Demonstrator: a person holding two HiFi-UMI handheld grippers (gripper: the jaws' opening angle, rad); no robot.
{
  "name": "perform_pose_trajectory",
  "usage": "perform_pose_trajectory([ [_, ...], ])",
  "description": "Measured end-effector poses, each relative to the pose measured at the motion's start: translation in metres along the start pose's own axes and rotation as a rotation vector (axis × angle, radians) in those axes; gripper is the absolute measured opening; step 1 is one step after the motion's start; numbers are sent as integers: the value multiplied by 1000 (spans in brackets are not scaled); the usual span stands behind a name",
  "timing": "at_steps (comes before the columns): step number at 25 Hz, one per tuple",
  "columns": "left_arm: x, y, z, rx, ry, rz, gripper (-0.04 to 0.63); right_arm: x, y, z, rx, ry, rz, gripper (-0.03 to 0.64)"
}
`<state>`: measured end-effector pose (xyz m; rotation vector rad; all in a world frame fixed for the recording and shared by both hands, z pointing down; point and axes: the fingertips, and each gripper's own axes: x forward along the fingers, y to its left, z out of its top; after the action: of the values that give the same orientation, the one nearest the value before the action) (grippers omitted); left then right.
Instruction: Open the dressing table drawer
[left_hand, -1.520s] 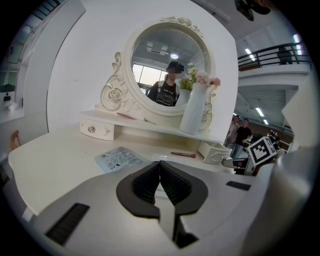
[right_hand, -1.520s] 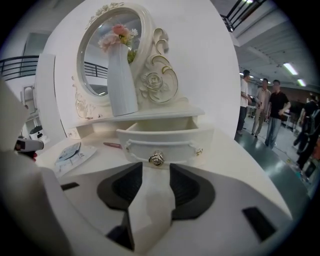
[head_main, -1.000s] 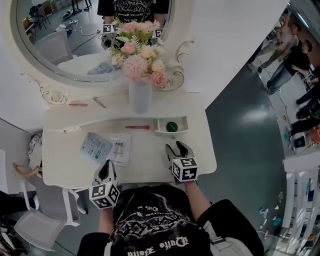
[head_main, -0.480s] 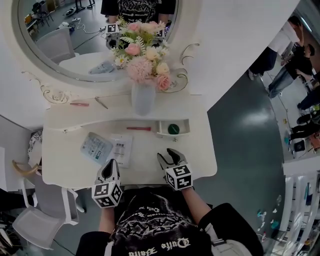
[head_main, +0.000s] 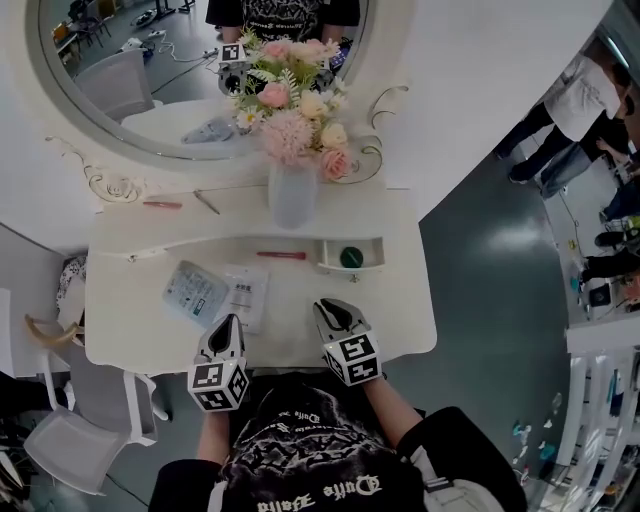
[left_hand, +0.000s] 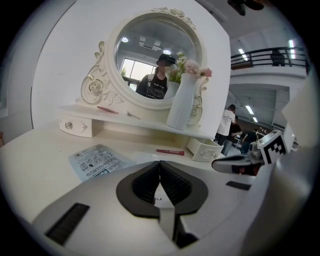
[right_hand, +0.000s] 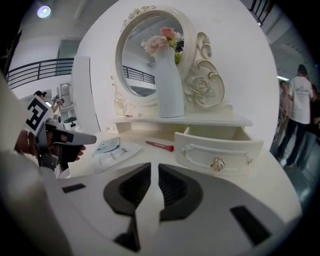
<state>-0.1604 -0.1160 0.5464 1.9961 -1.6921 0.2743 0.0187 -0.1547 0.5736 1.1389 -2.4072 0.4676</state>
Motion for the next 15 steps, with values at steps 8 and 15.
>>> perform_pose_trajectory([
  [8, 1, 1, -1, 15, 5, 3, 17, 2, 3, 4, -16, -23, 4, 12],
  [15, 3, 4, 4, 31, 1, 2, 17, 6, 2, 9, -5, -39, 0, 11],
])
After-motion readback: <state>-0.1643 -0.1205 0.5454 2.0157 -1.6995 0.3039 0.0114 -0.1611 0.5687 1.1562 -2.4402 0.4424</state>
